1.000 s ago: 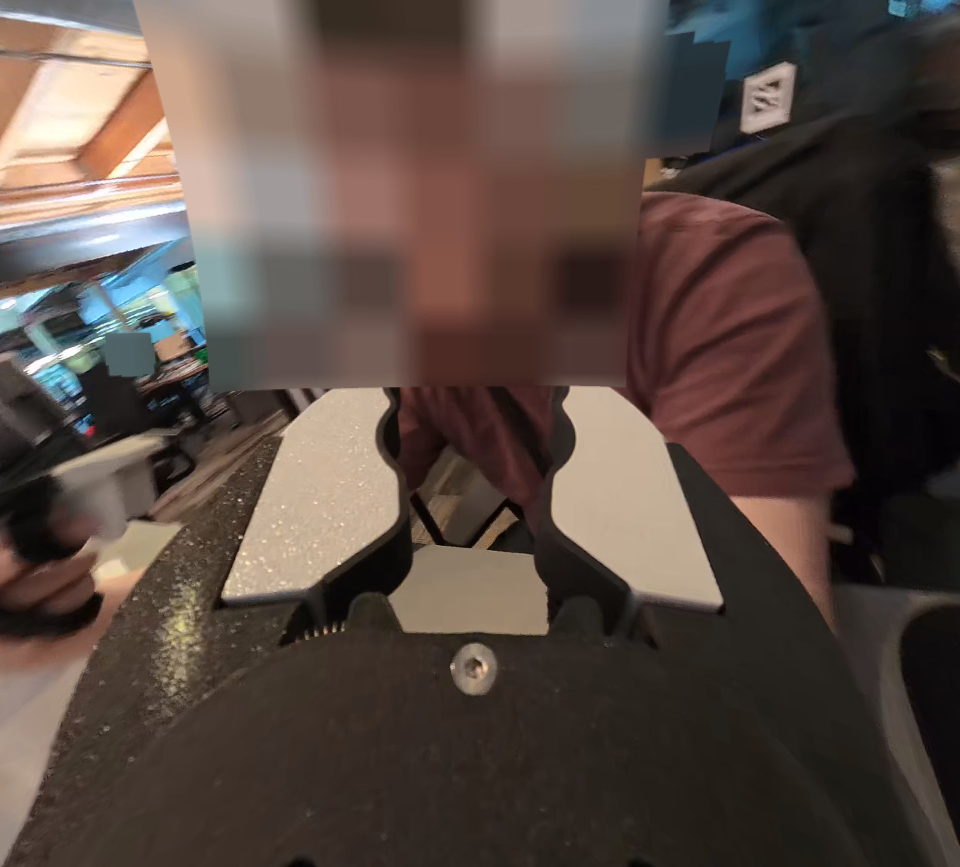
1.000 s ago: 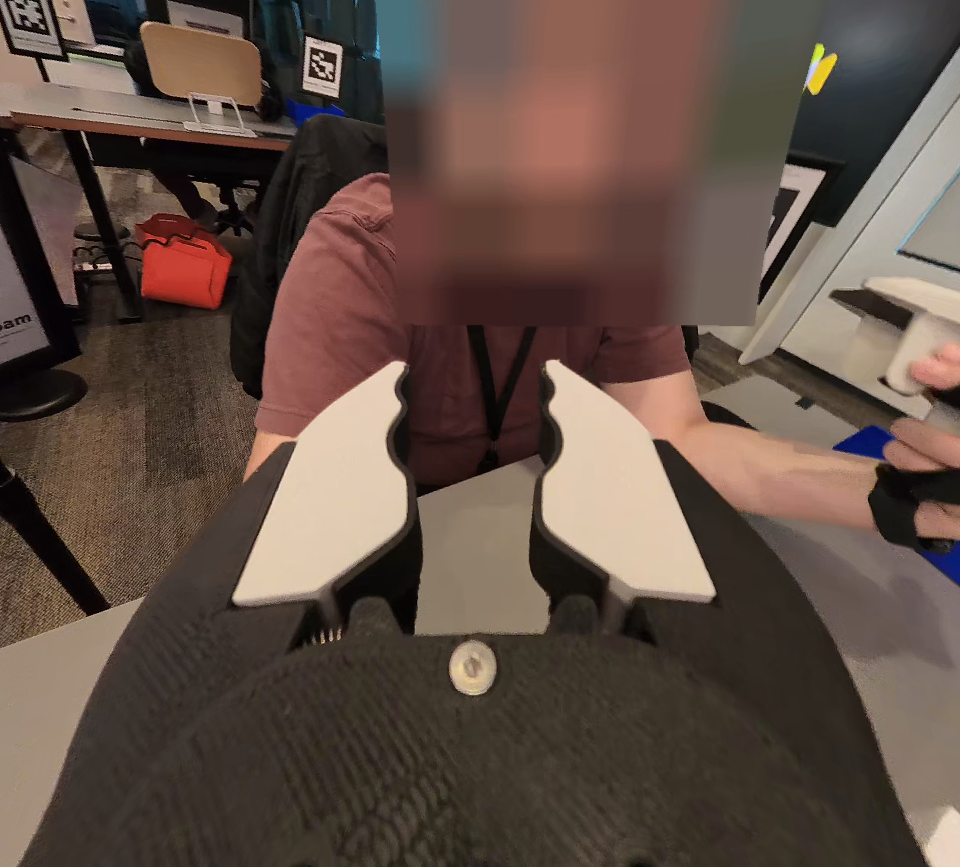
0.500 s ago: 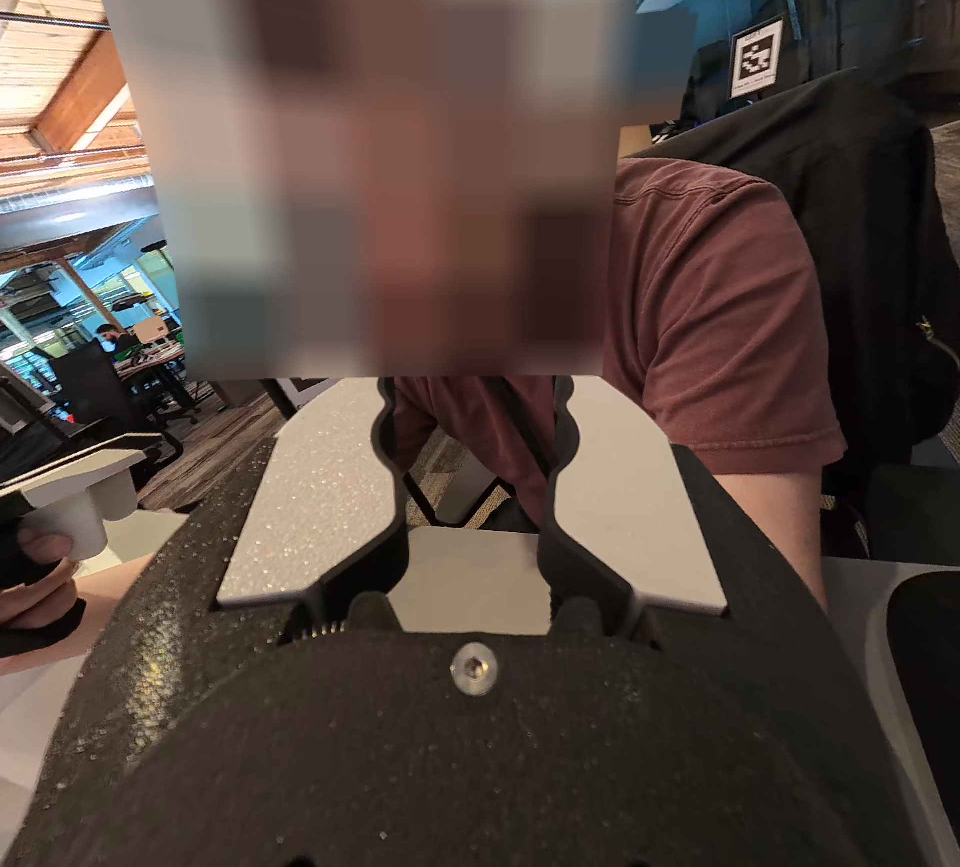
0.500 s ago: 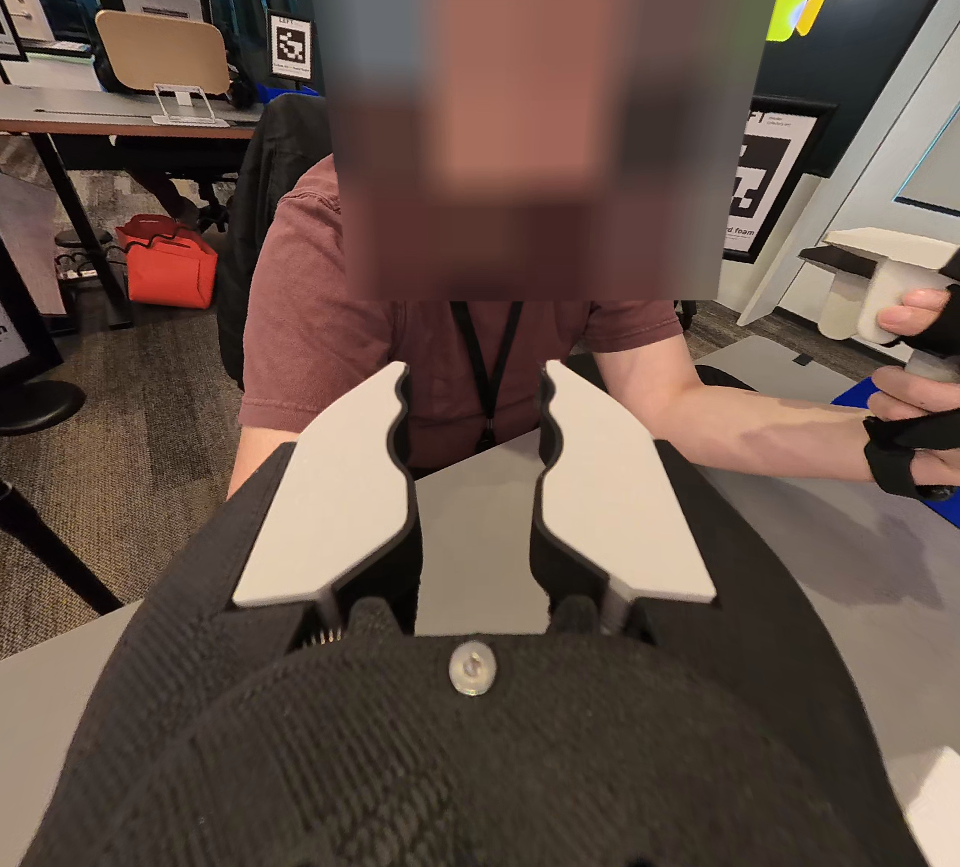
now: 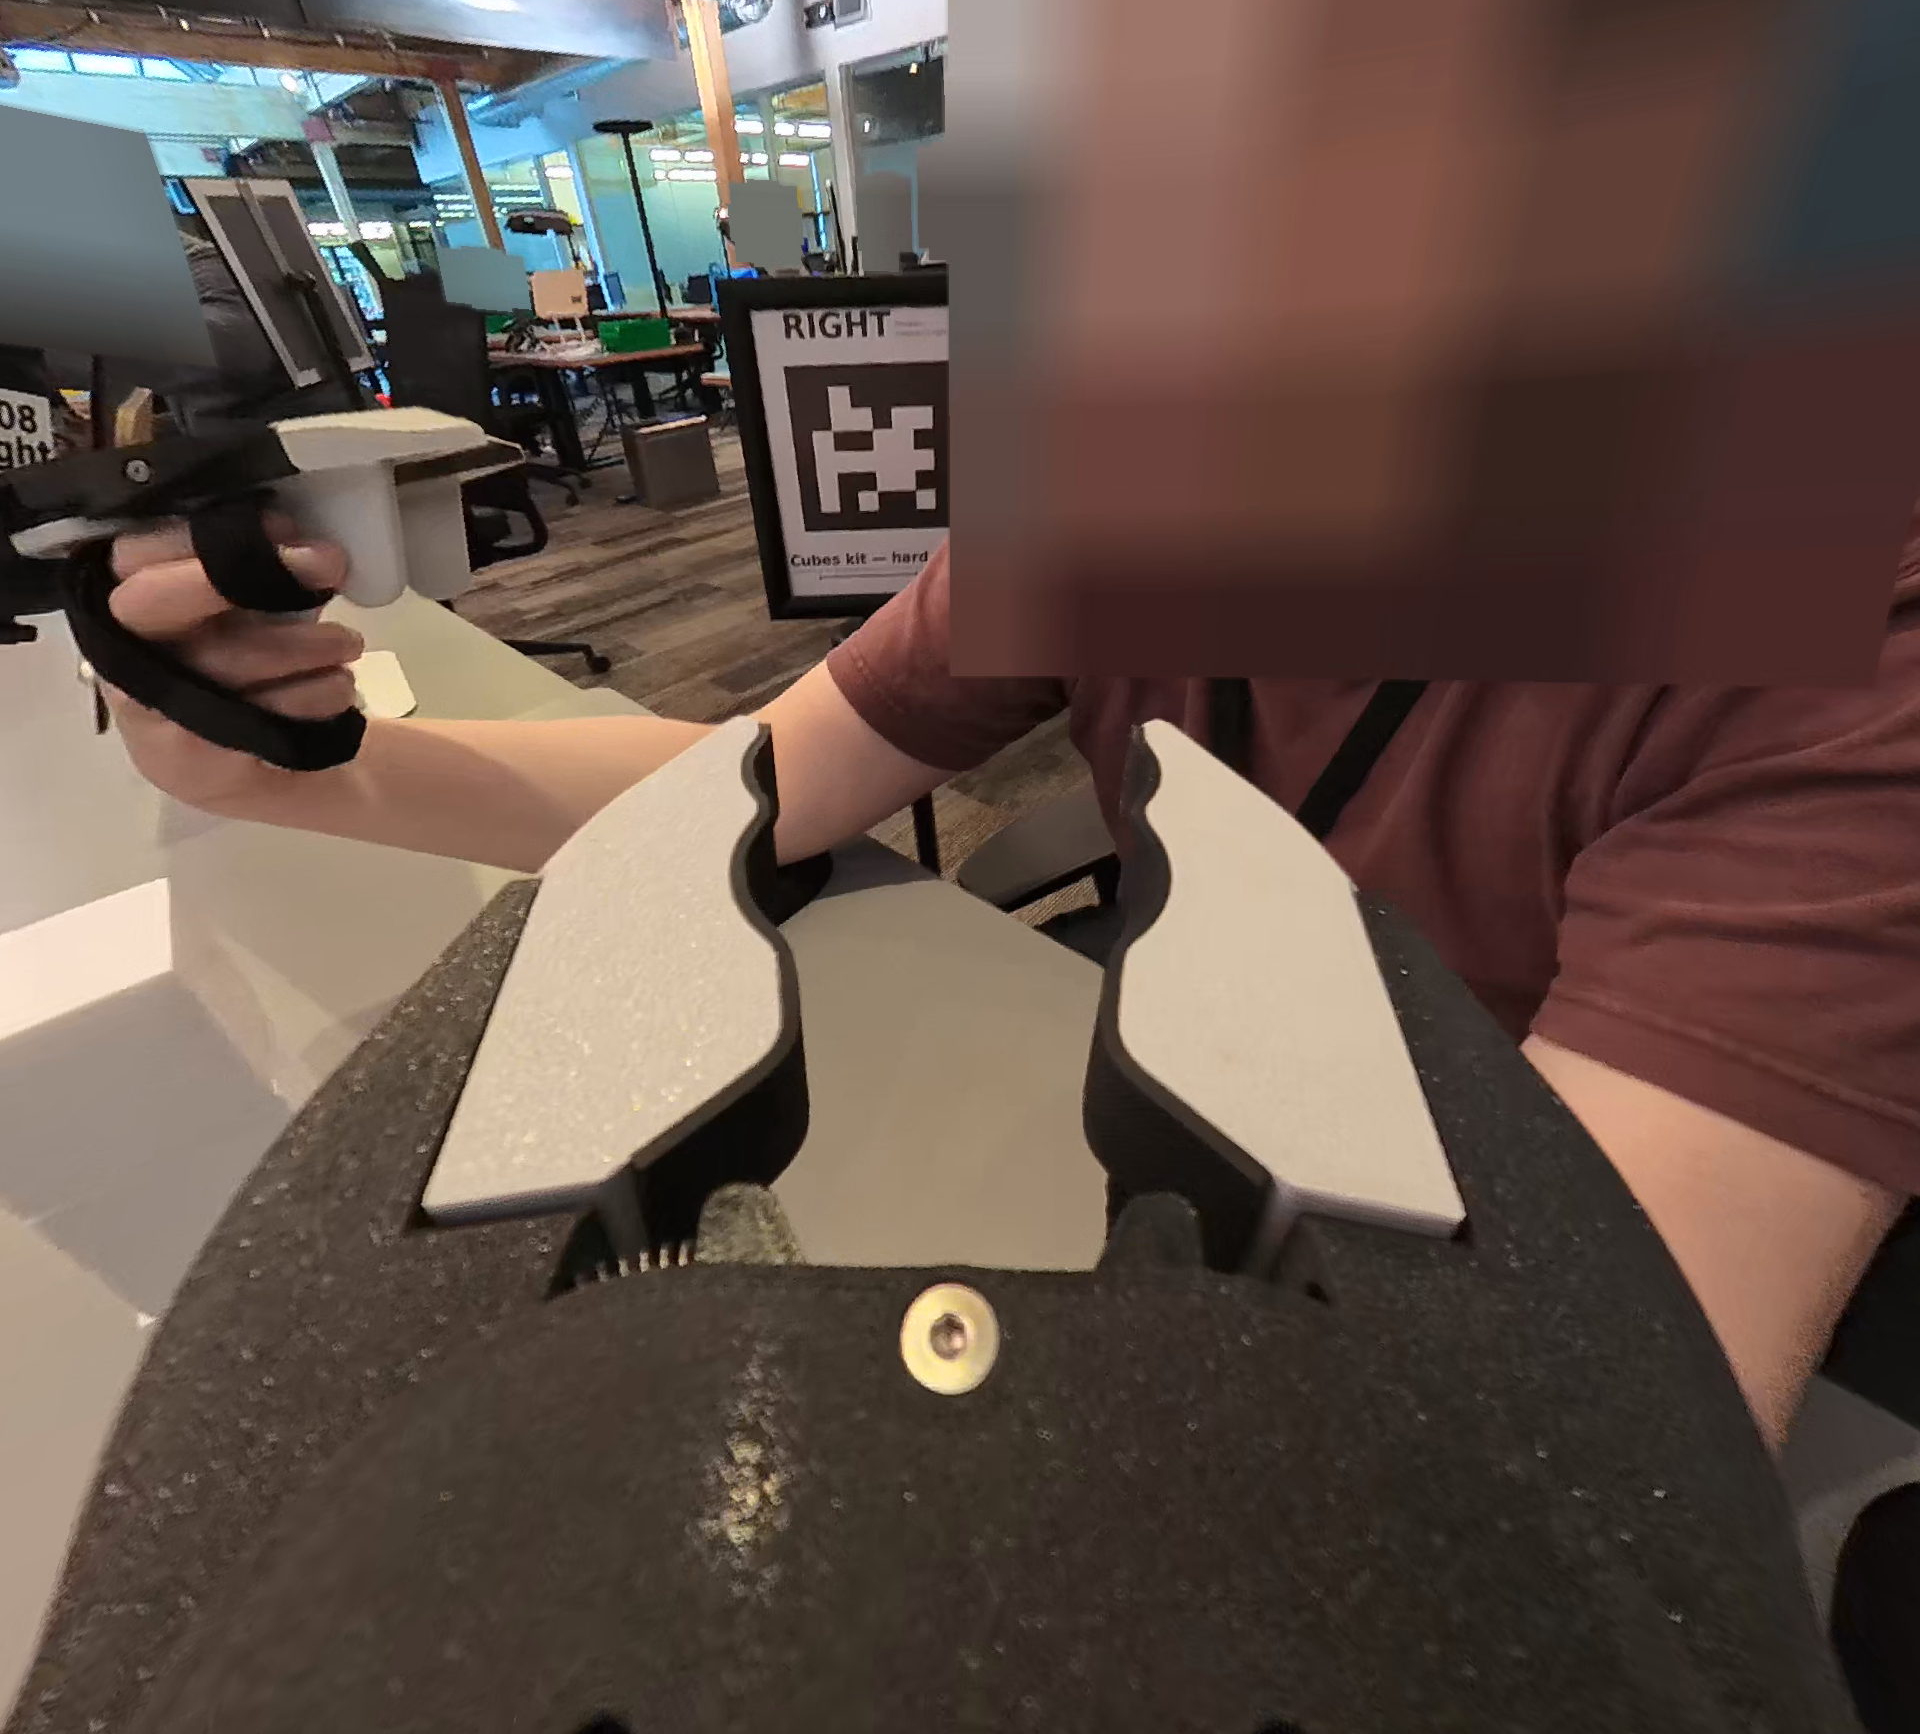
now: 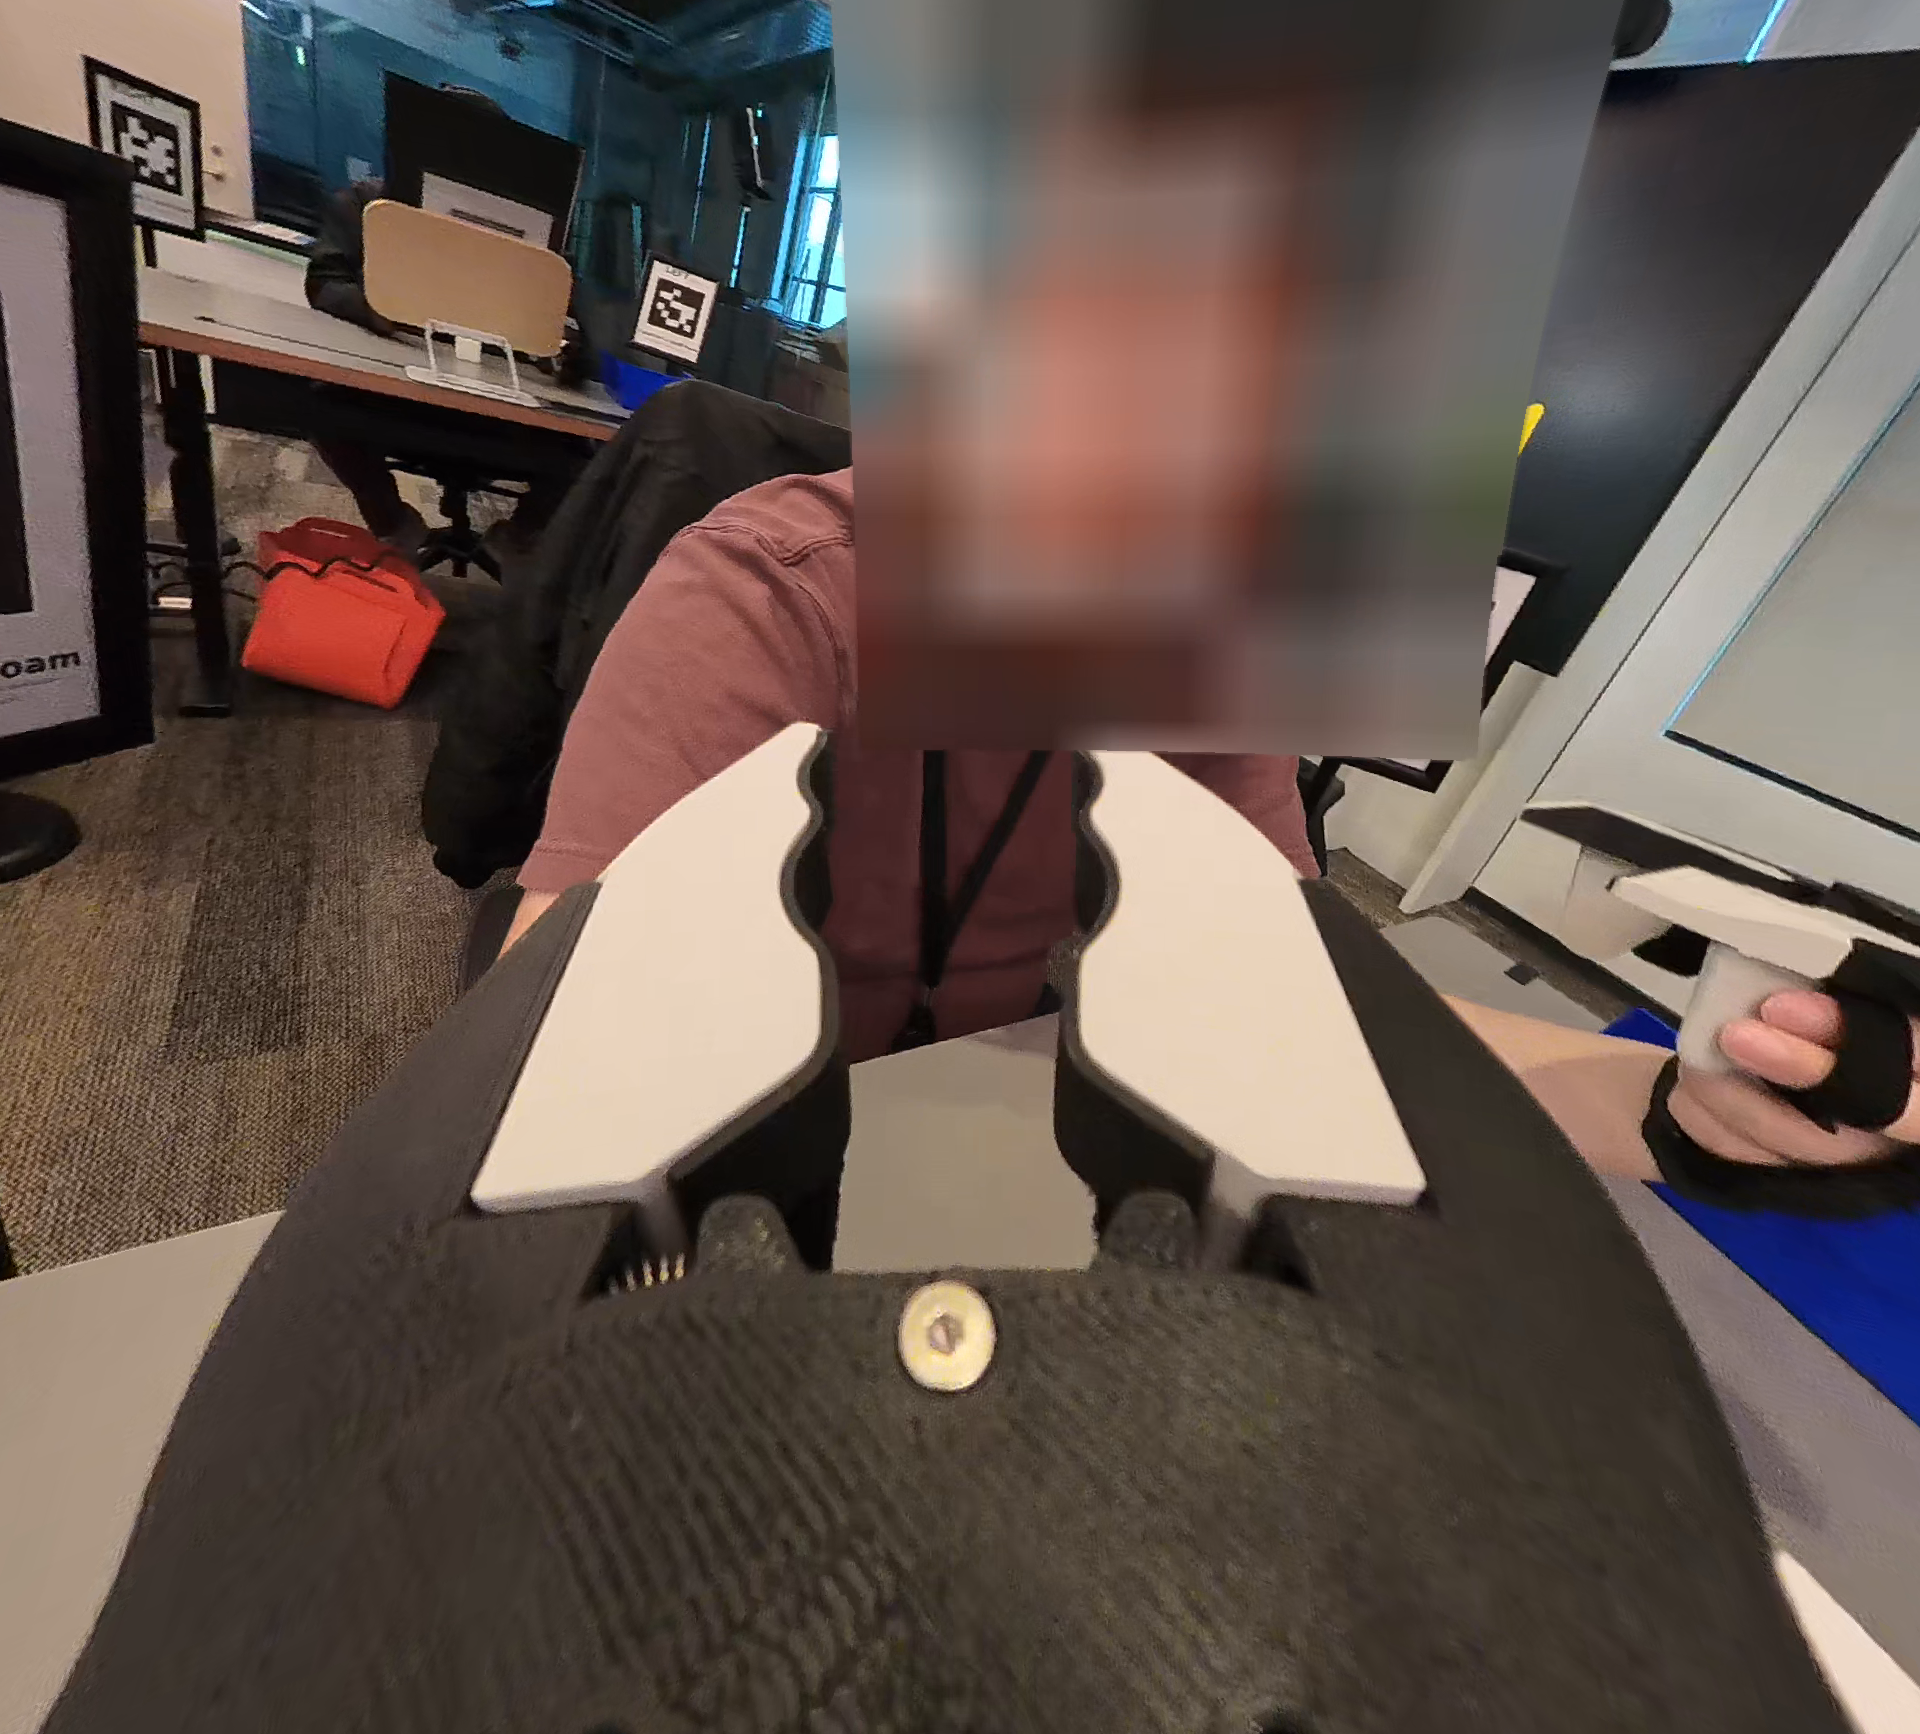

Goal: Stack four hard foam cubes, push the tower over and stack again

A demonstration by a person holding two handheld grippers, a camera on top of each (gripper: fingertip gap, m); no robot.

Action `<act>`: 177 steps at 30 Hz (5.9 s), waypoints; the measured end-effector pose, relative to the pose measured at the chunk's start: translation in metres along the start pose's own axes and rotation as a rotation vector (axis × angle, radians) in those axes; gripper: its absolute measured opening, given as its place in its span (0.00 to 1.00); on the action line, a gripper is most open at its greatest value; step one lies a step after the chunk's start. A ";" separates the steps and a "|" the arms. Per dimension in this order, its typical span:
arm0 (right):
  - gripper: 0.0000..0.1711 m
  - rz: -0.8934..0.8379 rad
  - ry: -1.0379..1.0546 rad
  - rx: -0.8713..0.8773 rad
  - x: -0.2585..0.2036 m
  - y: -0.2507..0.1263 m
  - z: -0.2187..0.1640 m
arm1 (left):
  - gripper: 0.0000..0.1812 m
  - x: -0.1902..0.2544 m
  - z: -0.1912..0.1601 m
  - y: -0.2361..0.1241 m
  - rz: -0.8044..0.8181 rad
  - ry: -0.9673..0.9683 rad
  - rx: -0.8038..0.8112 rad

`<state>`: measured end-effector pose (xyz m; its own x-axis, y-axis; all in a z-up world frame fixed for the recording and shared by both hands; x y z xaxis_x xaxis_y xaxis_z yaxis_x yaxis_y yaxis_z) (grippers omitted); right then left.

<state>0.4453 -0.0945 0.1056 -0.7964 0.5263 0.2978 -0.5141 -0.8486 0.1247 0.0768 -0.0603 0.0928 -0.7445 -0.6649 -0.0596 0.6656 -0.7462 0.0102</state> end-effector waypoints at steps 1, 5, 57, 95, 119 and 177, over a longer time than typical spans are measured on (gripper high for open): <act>0.25 0.000 -0.003 0.000 0.000 0.000 0.000 | 0.35 0.000 0.000 0.000 0.001 0.007 -0.006; 0.25 -0.014 0.010 0.015 0.002 -0.002 -0.001 | 0.34 -0.001 0.001 -0.001 -0.002 -0.006 0.008; 0.00 -1.826 1.482 -0.987 -0.006 -0.106 -0.082 | 0.00 -0.061 -0.024 -0.085 1.893 -0.545 -0.819; 0.00 -1.652 0.943 -0.981 0.138 -0.050 -0.107 | 0.13 -0.018 -0.029 -0.126 1.956 -0.617 -0.598; 0.17 -1.635 0.542 -0.484 0.031 -0.110 -0.139 | 0.35 -0.021 -0.099 -0.168 1.609 -0.591 -1.045; 0.18 -1.607 0.624 -0.480 0.024 -0.113 -0.146 | 0.32 -0.105 -0.088 0.004 0.912 -0.316 -1.162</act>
<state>0.4379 0.0215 -0.0398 0.5971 0.7750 -0.2069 -0.7769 0.4945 -0.3898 0.1621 0.0090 0.0108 0.0543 -0.9651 -0.2562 0.4489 0.2528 -0.8571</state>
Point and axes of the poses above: each gripper's, where its closed fingertips meet, y out along the fingers, z out of its top, x = y × z across the jaws, the point moved 10 cm from there along -y, back along the fingers, and after that the axes turned 2 degrees about z, right-handed, at the moved point
